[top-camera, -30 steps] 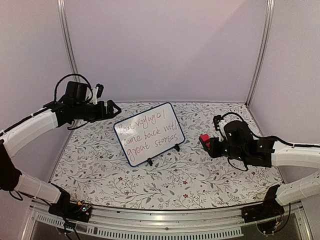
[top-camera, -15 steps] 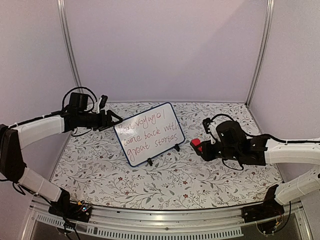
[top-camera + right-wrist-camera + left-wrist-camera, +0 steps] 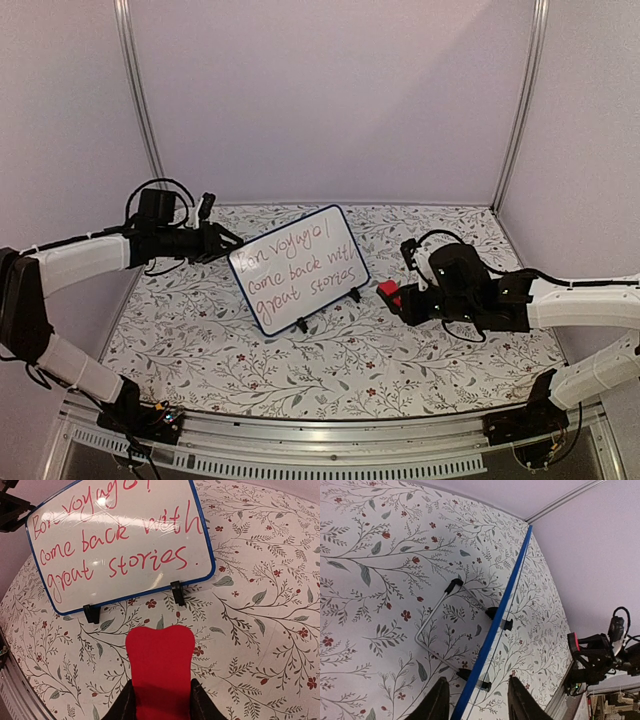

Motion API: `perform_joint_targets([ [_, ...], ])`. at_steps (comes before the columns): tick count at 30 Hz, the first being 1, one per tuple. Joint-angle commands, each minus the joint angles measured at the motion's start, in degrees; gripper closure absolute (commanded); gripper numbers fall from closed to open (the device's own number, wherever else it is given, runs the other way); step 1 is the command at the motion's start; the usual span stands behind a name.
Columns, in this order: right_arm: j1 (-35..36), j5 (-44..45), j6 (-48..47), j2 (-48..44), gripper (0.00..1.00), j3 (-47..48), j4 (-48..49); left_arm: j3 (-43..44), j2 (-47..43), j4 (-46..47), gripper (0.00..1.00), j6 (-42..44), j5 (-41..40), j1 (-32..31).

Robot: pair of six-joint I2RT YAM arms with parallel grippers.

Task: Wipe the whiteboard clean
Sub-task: Move the whiteboard to the center of the board.

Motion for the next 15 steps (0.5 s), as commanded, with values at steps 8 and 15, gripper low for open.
perform_joint_targets([
  [8, 0.77, -0.21, -1.11, 2.31, 0.70, 3.33, 1.55, -5.32, -5.80, 3.81, 0.60, -1.36, 4.89, -2.50],
  [15, 1.14, -0.40, -1.38, 5.25, 0.70, 5.11, 1.67, -4.18, -6.54, 2.31, 0.60, 0.20, 4.30, -7.87],
])
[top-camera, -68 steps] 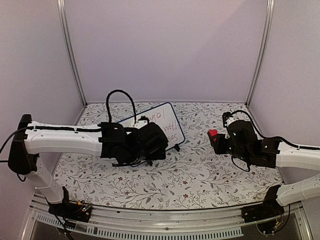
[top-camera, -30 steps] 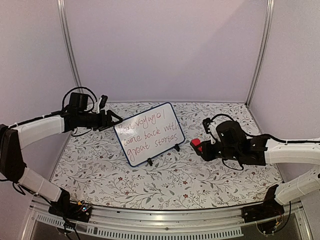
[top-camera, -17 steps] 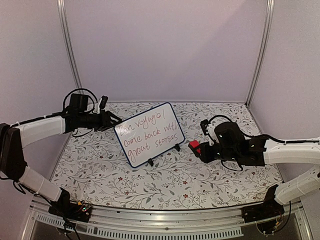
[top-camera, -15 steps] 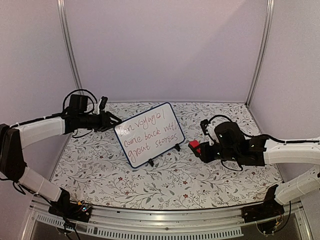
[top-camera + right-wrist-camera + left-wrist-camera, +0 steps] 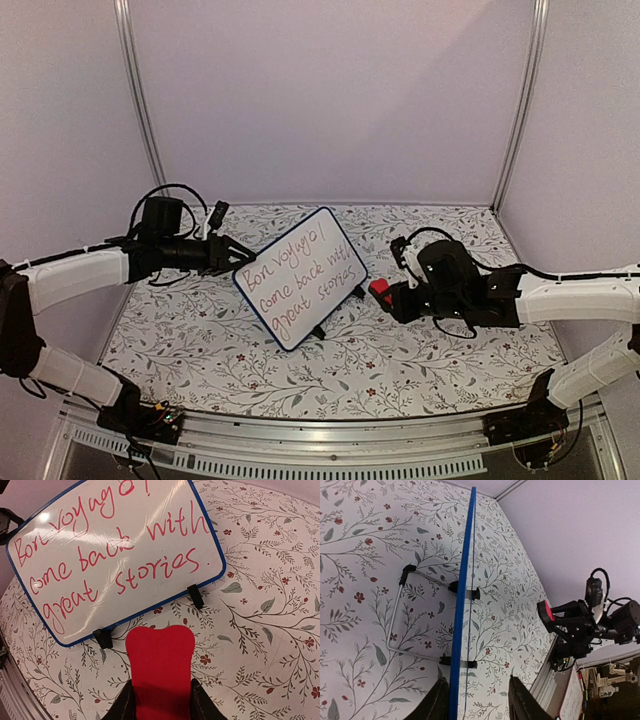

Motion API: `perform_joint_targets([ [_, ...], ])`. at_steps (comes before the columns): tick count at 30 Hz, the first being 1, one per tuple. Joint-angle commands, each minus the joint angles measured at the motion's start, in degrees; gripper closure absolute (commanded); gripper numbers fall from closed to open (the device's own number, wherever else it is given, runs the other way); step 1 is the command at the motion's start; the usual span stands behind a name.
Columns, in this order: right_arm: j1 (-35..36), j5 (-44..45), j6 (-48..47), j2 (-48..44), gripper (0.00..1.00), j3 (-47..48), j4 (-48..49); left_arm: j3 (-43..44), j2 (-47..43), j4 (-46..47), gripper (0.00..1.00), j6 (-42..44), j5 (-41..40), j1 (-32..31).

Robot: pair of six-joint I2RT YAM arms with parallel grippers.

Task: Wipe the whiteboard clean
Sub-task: Move the whiteboard to the center of the board.

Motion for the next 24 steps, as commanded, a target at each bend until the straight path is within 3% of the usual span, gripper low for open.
perform_joint_targets([
  [1, 0.69, -0.33, -0.56, 1.71, 0.70, 2.24, 1.19, 0.90, -1.61, -0.39, 0.60, 1.14, -1.10, -2.45],
  [10, 1.12, -0.86, -0.52, 3.41, 0.70, 3.53, 1.50, 7.79, 1.74, -5.91, 0.55, -0.44, -14.87, -0.61],
  [16, 1.92, -0.67, -1.92, 3.69, 0.70, 4.93, 1.16, 14.21, 8.87, -7.74, 0.55, -0.42, -11.19, -1.64],
  [24, 2.66, -0.89, -3.86, 4.52, 0.70, 7.84, 0.94, 11.15, 10.38, -5.36, 0.54, 0.09, -9.63, -4.44],
])
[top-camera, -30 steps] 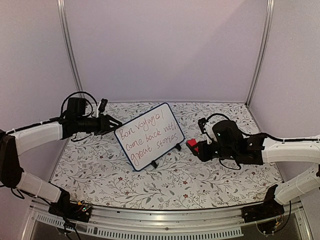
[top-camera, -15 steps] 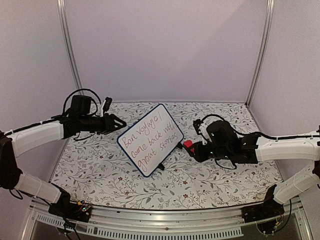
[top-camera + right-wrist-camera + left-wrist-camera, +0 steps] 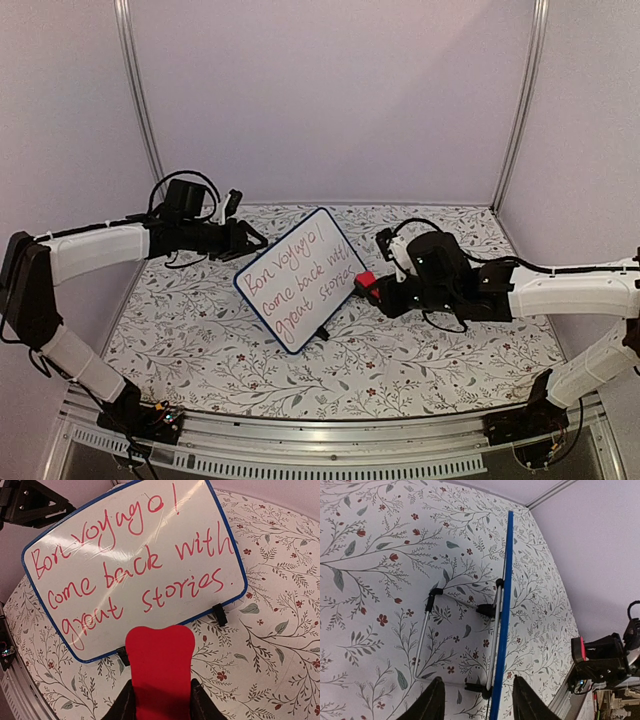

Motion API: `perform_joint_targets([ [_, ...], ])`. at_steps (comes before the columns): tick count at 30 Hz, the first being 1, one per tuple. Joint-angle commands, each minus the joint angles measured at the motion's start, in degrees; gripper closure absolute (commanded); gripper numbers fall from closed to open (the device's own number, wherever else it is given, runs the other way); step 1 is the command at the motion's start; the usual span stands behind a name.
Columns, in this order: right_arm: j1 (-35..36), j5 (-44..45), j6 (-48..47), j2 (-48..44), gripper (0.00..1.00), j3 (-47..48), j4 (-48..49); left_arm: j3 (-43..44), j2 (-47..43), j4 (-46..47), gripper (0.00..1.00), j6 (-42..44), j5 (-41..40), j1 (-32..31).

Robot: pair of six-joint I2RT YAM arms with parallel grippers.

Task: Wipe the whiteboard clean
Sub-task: Move the whiteboard to the center of the board, then hold the whiteboard on the whiteboard stand.

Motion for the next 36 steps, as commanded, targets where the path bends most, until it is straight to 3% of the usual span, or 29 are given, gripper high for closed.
perform_joint_targets([
  [1, 0.76, -0.47, -1.86, 1.62, 0.70, 3.38, 0.38, -1.53, -0.35, 0.39, 0.54, 0.61, 1.34, -1.09],
  [16, 2.63, 0.37, -3.08, 6.25, 0.70, 7.92, -0.49, -2.32, -0.20, 1.01, 0.58, 1.90, 1.06, -4.03],
  [31, 7.28, 1.81, -7.10, 13.71, 0.71, 17.31, 1.31, -2.58, -0.27, 2.02, 0.86, 2.29, 2.41, -4.65],
  [36, 9.61, 1.55, -8.79, 16.81, 0.72, 20.60, 3.32, -2.67, -0.30, 2.18, 1.00, 2.17, 2.41, -4.93],
])
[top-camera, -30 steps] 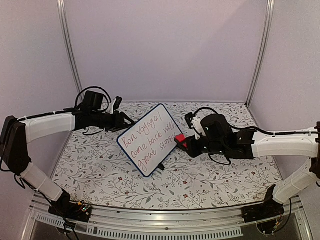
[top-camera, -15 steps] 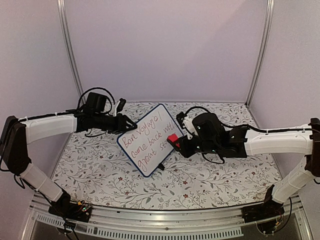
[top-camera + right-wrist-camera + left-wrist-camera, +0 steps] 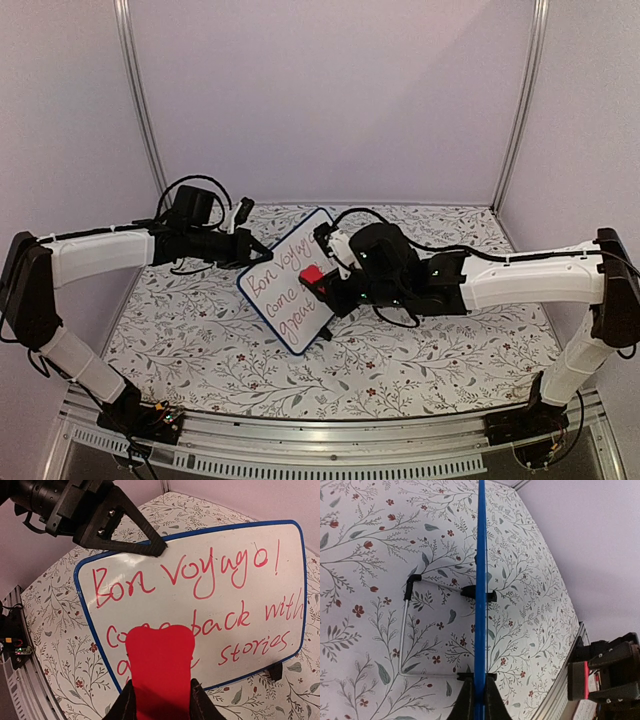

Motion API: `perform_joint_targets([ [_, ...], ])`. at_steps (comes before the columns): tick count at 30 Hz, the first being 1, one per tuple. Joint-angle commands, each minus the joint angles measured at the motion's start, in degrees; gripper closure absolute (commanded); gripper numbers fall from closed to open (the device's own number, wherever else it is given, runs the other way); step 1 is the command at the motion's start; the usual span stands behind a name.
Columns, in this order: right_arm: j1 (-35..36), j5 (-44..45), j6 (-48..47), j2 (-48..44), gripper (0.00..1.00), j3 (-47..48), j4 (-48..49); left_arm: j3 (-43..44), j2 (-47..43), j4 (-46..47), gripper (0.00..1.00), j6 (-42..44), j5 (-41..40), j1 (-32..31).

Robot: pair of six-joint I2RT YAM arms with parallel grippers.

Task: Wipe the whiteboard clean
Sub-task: Hold the whiteboard on the whiteboard stand, then erase the whiteboard on the whiteboard stand.

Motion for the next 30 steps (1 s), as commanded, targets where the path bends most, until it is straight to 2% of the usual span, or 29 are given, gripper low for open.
perform_joint_targets([
  [1, 2.29, 0.46, -2.46, 3.33, 0.72, 4.26, 2.74, -0.53, -0.24, 1.51, 1.00, 0.30, 0.51, -1.06],
  [8, 5.14, 0.82, -4.59, 8.88, 0.72, 10.39, 2.47, -0.44, -0.32, 1.55, 1.00, 0.28, 0.75, -1.23],
  [22, 5.89, 1.98, -5.91, 17.60, 0.73, 19.80, 2.18, -0.69, -0.15, 1.92, 1.00, 0.11, 0.96, -1.53],
  [30, 5.89, 4.25, -6.31, 20.90, 0.73, 21.25, 3.10, -0.72, -0.24, 1.97, 1.00, 0.01, 1.01, -1.64],
])
